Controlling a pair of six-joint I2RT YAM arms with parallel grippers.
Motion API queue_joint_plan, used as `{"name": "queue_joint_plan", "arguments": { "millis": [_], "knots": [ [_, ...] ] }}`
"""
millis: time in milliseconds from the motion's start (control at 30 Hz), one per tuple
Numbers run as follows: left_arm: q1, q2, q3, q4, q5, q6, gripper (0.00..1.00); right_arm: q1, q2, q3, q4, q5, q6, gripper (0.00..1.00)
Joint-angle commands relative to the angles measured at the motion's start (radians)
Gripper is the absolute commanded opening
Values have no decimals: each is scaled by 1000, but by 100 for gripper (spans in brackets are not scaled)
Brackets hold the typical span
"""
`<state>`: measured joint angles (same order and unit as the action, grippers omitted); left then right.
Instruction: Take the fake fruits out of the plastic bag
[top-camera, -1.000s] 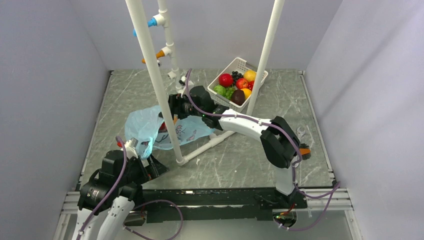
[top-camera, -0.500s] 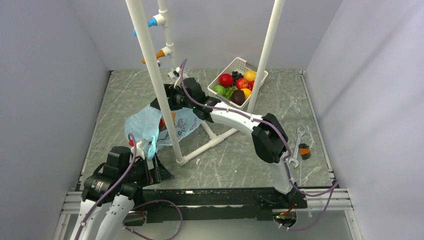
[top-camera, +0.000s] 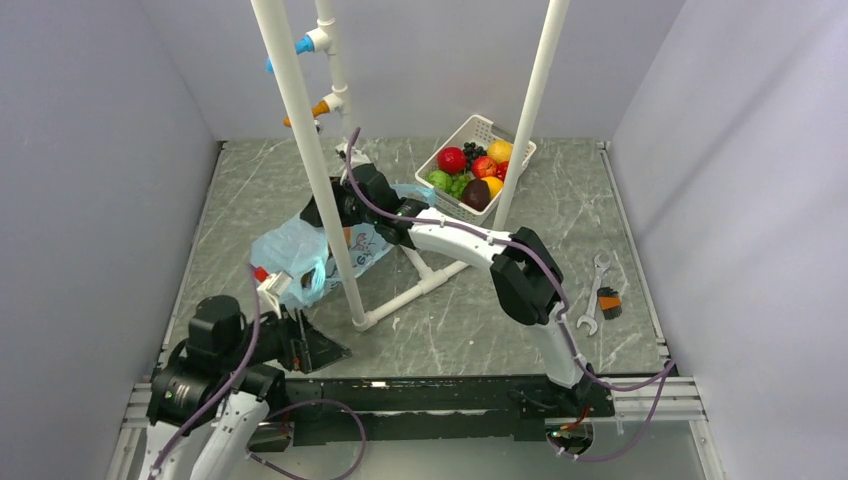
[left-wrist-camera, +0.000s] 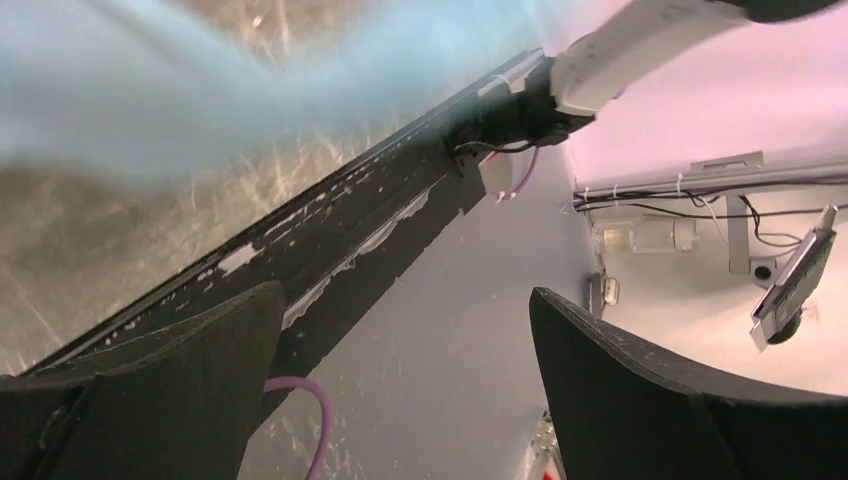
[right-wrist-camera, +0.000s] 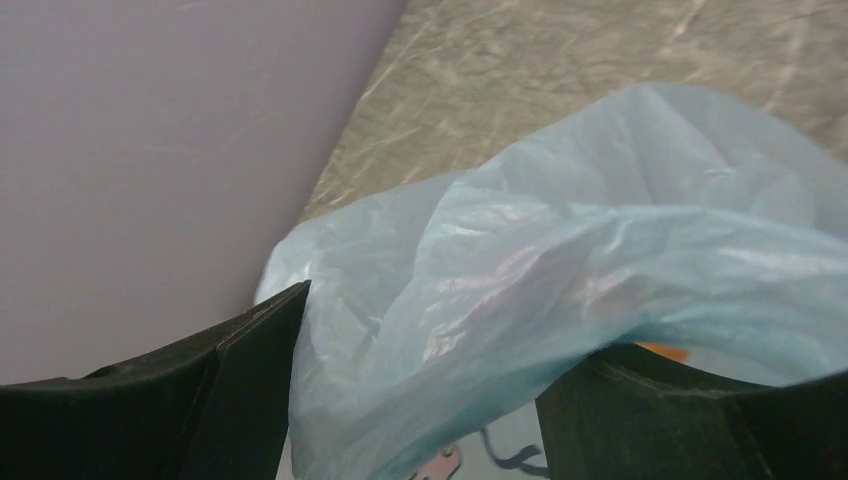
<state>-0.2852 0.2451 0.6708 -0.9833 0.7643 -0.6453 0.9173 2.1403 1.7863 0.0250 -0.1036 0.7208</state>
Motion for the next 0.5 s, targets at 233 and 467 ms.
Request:
{"name": "queue_joint_plan", "arguments": {
  "millis": [233,467],
  "knots": [
    [0,44,398,-222,-408,115,99,-29,-76,-185,78,-98,-157,77],
    [0,274,548,-78,-569,208,100,-5,-157,-295,201,-246,-104,78]
  ]
}}
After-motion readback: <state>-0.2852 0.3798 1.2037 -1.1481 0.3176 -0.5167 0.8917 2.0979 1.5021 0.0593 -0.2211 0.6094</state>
